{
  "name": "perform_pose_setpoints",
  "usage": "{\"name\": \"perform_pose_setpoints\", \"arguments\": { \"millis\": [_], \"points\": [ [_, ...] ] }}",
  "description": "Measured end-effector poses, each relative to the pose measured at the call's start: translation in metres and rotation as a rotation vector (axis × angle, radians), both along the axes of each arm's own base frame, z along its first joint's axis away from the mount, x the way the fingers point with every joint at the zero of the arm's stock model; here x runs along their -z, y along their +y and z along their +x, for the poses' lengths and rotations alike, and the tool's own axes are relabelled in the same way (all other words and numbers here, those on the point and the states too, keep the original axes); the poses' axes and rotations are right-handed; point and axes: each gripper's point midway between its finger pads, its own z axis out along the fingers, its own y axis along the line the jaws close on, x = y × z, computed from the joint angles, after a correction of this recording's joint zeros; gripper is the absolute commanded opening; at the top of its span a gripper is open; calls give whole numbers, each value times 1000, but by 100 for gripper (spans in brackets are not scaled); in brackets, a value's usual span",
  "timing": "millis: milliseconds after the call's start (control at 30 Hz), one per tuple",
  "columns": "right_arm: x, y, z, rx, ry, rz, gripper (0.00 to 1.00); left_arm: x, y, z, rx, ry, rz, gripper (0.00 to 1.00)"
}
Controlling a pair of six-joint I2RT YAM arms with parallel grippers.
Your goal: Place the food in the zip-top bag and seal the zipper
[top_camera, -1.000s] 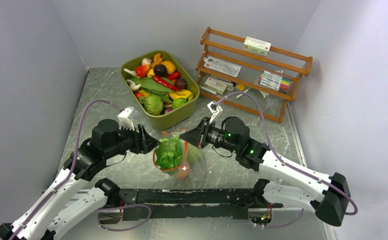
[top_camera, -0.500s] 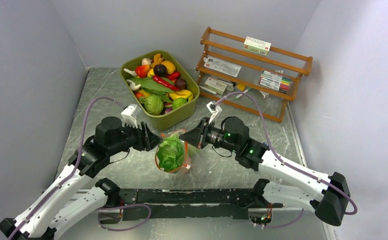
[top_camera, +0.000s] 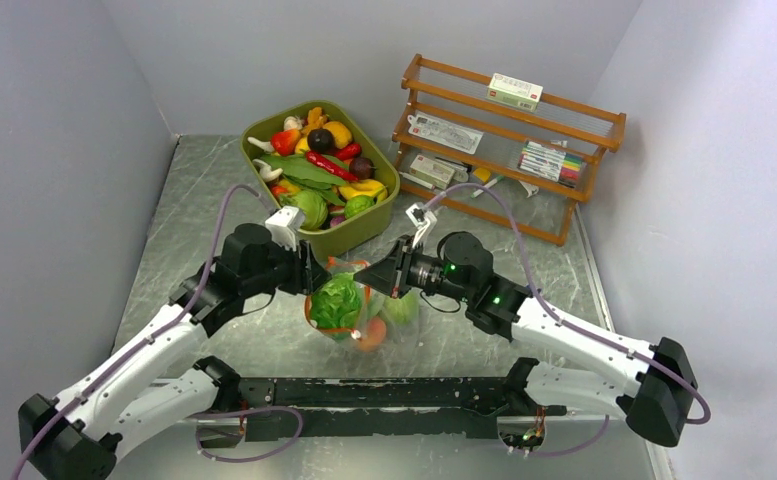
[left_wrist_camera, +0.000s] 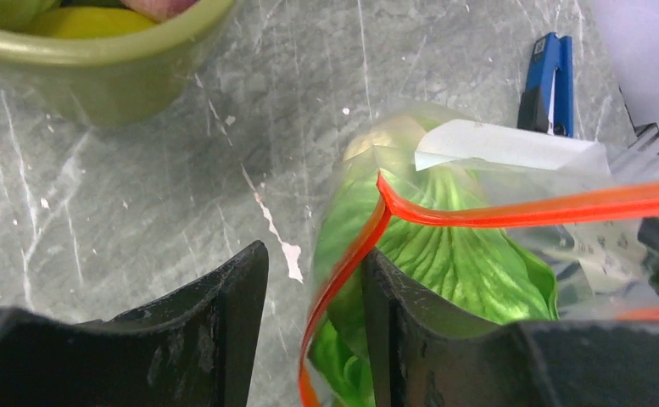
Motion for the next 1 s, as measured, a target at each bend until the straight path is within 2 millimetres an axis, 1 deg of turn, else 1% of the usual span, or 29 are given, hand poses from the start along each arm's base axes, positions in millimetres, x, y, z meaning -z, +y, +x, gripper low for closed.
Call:
{"name": "perform_pose_setpoints", "arguments": {
  "millis": [100, 200, 233, 300, 333, 367, 467, 500, 567, 600, 667, 733, 767, 833, 900, 933, 1000],
  "points": [
    [1, 4, 0, -12, 4, 6, 0, 4, -6, 9, 9, -19, 7, 43],
    [5, 9, 1, -30, 11, 8, 0, 14, -15, 14, 37, -10, -4, 41],
    [5, 10, 0, -33, 13, 8, 0, 19, -18, 15, 48, -6, -9, 35],
    [9, 12, 0, -41, 20, 0, 0, 29, -23, 14, 68, 7, -17, 10],
    [11, 13, 0, -44, 23, -3, 0, 32, -24, 12, 78, 11, -19, 7],
    [12, 13, 1, -43, 25, -7, 0, 32, -25, 12, 85, 10, -27, 7],
    [17, 11, 4, -21, 32, -35, 0, 24, -27, 10, 106, -19, -41, 7],
    [17, 10, 7, -4, 33, -48, 0, 17, -27, 9, 112, -27, -45, 7],
    [13, 8, 14, 30, 30, -64, 0, -5, -30, 7, 131, -57, -76, 7],
    [10, 8, 16, 32, 27, -58, 0, -22, -34, 5, 149, -82, -109, 7],
    [1, 9, 16, 13, 26, -5, 0, -58, -43, -1, 190, -131, -208, 7],
    [0, 9, 15, 0, 43, 47, 0, -82, -53, -10, 233, -148, -327, 7],
    [5, 7, 17, 5, 55, 47, 0, -85, -56, -15, 250, -135, -371, 7],
    [22, 4, 23, 35, 99, 14, 0, -80, -59, -21, 263, -92, -408, 7],
    [33, 2, 27, 51, 132, -13, 0, -66, -60, -20, 246, -37, -386, 7],
    [34, 1, 28, 50, 139, -16, 0, -61, -59, -19, 238, -16, -372, 7],
    [25, 3, 25, 24, 138, 12, 0, -56, -59, -18, 227, 19, -341, 7]
  ]
}}
